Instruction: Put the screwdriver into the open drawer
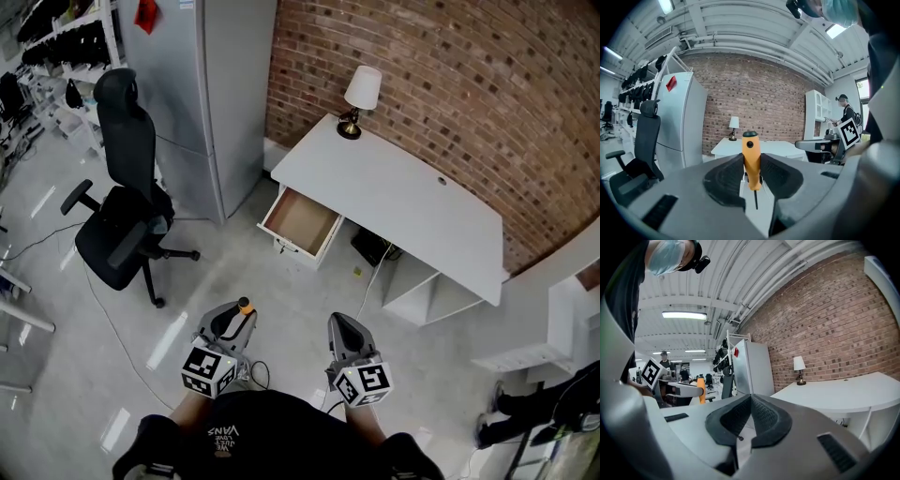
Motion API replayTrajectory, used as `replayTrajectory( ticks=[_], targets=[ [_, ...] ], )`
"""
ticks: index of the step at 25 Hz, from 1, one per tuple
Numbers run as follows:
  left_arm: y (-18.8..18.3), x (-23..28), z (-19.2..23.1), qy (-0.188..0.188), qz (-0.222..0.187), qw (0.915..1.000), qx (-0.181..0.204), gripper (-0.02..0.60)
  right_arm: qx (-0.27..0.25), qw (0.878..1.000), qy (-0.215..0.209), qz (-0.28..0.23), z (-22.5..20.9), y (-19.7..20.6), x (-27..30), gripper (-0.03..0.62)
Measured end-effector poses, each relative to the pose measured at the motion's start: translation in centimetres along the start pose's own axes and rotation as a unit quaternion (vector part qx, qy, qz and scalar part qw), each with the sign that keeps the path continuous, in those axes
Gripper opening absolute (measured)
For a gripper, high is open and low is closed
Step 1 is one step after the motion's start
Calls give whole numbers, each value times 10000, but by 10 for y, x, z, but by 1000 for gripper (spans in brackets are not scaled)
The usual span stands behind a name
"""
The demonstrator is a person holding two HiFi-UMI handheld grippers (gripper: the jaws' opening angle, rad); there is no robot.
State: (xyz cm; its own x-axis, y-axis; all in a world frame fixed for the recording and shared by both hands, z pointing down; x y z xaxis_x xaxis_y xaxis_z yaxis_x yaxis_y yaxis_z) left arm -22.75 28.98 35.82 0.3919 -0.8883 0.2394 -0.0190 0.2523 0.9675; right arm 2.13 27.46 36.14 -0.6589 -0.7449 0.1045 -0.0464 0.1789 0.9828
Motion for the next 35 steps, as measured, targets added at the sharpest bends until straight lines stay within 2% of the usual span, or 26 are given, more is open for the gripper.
replayTrajectory(
  ticks=[10,17,24,29,35],
  targets=[
    [-30,71,87,540,113,9979,351,110,127,9980,587,-208,-9,-10,90,-5],
    [-38,116,107,870,228,9949,448,110,207,9962,835,-141,-27,-8,118,-5],
    [-41,170,91,735,267,9961,419,110,330,9965,770,-56,-84,-4,128,-5],
    [-51,211,63,614,375,9970,295,110,178,9991,364,129,-135,-18,135,-5],
    [-56,257,31,293,258,9990,232,110,103,9998,-58,184,-192,-27,136,-5]
  ],
)
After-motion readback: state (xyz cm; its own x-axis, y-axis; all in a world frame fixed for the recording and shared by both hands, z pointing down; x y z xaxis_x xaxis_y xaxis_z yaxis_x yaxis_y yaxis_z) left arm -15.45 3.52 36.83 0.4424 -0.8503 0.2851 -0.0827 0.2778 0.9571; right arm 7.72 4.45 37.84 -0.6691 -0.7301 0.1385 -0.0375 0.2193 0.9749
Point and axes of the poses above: the fingertips, and each gripper's own axes: x forward along the fingers, z to its left, y out of its underside, the point moved 7 cm from there along -x, backward along the fingers, and after that the axes turned 7 degrees about -y, right-handed, at the moved point
